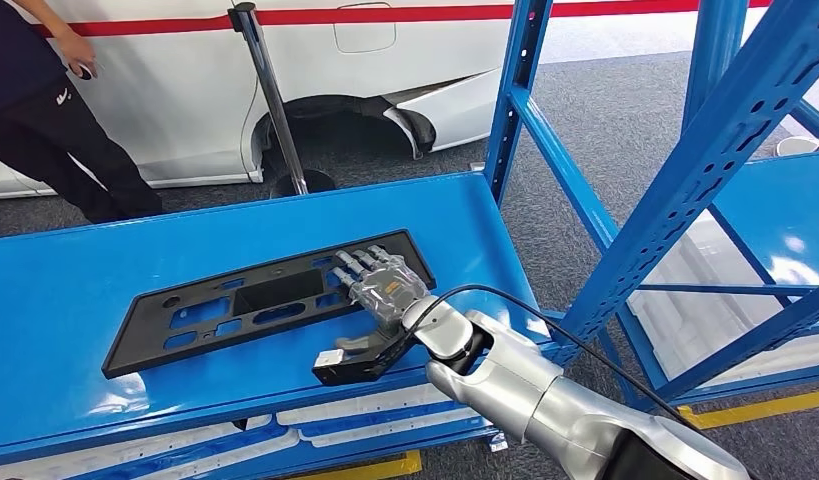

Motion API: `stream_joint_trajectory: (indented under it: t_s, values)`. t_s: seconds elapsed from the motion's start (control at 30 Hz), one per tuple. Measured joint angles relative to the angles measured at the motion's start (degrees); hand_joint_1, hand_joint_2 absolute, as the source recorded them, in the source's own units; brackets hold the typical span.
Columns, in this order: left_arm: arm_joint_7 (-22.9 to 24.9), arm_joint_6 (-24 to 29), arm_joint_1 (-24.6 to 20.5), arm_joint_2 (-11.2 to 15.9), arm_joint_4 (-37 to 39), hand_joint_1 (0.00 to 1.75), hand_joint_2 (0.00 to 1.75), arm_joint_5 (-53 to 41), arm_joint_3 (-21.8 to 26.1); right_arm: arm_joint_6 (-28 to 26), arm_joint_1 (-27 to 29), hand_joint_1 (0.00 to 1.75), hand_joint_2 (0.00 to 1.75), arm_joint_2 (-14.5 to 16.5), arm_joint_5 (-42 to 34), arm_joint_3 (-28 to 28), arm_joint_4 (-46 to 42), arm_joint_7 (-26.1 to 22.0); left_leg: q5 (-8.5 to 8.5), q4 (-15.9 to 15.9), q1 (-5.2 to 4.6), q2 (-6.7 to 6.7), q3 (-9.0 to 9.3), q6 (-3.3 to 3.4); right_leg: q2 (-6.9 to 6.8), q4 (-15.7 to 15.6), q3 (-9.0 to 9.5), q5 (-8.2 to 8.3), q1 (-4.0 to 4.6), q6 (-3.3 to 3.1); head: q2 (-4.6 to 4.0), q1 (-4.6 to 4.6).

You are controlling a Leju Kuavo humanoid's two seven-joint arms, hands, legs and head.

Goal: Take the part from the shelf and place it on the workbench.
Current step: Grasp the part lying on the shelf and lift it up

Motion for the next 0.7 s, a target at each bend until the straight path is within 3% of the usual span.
stream_joint_trajectory:
  t_s: [0.7]
  values:
    - [0.6, -0.2, -0.2, 0.9, 0.0, 0.0, 0.0, 0.0, 0.0, -0.5, 0.1, 0.0, 1.75, 1.4, -2.0, -1.9, 2.0, -1.1, 0.0, 0.0, 0.0, 0.01, 0.1, 0.0, 0.01, 0.0, 0.08, -0.01, 0.0, -0.01, 0.0, 0.0]
